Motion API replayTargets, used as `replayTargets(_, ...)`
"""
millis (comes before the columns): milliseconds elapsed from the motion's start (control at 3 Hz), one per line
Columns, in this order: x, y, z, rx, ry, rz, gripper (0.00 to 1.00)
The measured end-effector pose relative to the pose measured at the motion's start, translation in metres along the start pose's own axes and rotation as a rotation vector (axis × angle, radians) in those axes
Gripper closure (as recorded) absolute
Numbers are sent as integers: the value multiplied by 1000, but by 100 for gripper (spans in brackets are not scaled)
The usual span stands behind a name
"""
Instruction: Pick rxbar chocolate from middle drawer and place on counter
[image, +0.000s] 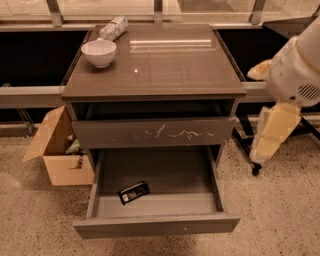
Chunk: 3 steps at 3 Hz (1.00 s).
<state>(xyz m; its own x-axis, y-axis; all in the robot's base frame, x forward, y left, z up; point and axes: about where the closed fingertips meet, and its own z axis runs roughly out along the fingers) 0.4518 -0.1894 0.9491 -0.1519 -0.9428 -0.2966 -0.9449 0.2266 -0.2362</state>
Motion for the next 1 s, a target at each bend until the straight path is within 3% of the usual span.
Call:
replayTargets(667,-38,23,101,-157,-239,-82,0)
replayTargets(1000,-64,47,151,-250,-368,-104,0)
